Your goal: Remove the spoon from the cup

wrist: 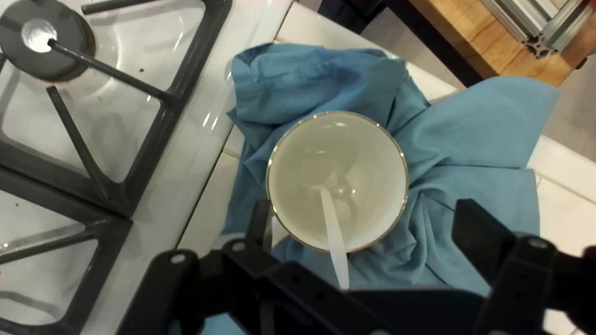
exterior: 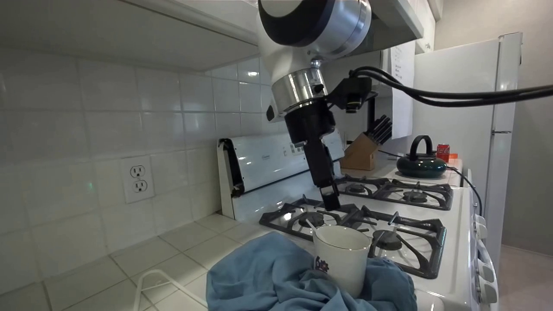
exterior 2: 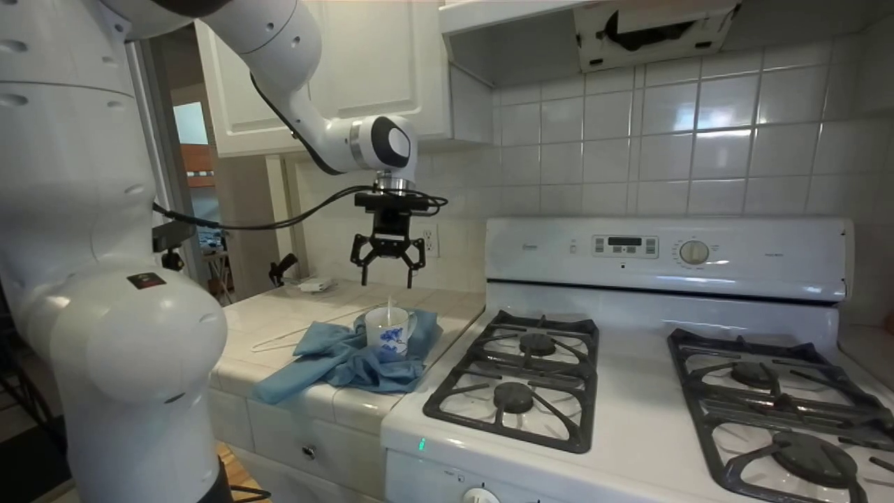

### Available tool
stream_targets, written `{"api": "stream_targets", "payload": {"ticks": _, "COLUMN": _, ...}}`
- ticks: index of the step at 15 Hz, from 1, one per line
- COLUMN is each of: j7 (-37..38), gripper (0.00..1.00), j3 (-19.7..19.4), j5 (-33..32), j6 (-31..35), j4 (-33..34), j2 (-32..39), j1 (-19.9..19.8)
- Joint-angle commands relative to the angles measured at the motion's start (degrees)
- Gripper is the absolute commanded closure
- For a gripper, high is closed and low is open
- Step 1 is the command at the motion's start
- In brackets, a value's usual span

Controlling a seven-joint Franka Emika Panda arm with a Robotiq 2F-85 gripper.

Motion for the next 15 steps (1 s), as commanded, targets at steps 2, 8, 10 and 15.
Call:
{"api": "stream_targets", "payload": {"ticks": 2, "j7": -0.8, "gripper": 0.0, "j3": 1.5, "j5": 0.1, "j6": 7.4, "j4": -2.3, "j2": -0.8, "j1": 1.5}}
{"api": "stream_targets", "payload": {"ticks": 8, "j7": -0.6, "gripper": 0.0, "j3": 1.8, "j5": -0.1, "j6": 13.7, "j4": -4.4, "j2": -1.4, "j1": 1.9}}
{"api": "stream_targets", "payload": {"ticks": 10, "j7": -0.7, "gripper": 0.0, "j3": 1.5, "j5": 0.1, "j6": 14.3, "j4": -5.1, "j2": -1.8, "j1": 1.7}}
{"api": "stream_targets", "payload": {"ticks": 15, "j7": 0.3, "gripper": 0.05, "j3": 0.9, "j5": 0.5, "j6": 15.0, "j4": -6.5, "j2": -2.7, "j1": 1.4}}
